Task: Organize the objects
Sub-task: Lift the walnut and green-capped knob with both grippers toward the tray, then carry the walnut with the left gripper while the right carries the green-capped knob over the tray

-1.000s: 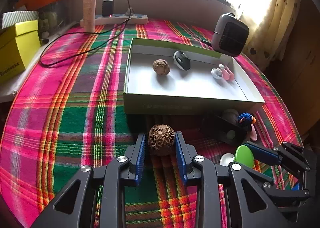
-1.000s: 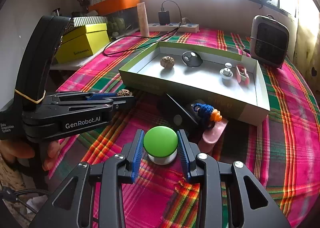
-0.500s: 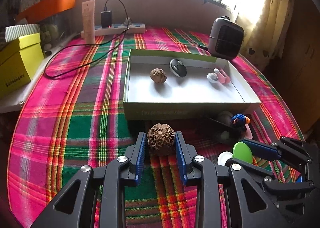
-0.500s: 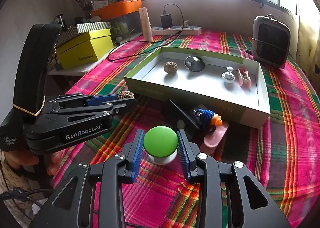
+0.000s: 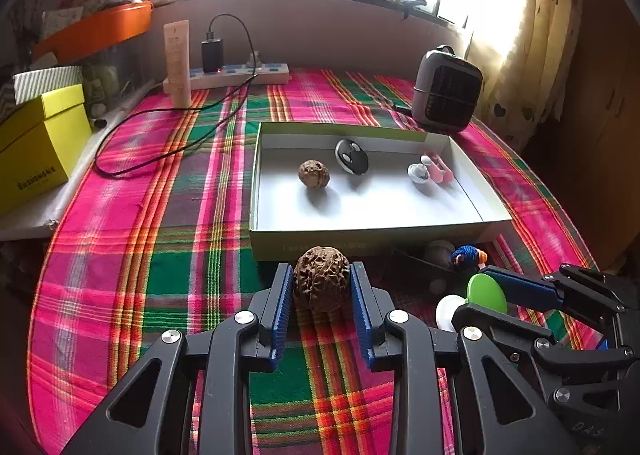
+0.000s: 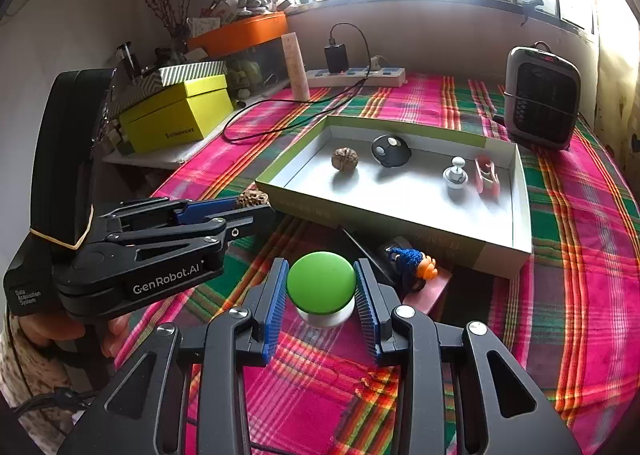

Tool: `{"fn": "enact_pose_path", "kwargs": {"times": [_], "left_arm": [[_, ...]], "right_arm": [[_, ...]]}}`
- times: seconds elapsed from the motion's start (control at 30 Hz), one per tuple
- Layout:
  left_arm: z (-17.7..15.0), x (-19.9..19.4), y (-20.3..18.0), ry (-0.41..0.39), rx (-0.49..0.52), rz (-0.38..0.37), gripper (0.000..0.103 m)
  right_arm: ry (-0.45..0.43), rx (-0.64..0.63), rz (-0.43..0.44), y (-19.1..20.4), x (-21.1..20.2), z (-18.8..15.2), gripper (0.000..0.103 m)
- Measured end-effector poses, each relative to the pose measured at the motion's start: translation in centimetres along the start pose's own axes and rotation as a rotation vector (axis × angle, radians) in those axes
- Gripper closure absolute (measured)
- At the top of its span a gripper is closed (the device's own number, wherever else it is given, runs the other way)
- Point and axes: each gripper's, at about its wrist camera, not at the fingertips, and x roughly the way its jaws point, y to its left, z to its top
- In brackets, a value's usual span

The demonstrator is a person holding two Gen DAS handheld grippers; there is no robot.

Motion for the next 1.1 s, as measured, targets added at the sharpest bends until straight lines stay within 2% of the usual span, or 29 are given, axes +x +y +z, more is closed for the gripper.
{"fn": "enact_pose_path", "kwargs": {"times": [1.1], "left_arm": [[3.4, 0.6, 0.5, -0.025, -0.003, -0.013, 0.076]], "right_arm": [[-0.055, 0.048, -0.010, -3.2, -0.4, 4.4, 0.068]]}}
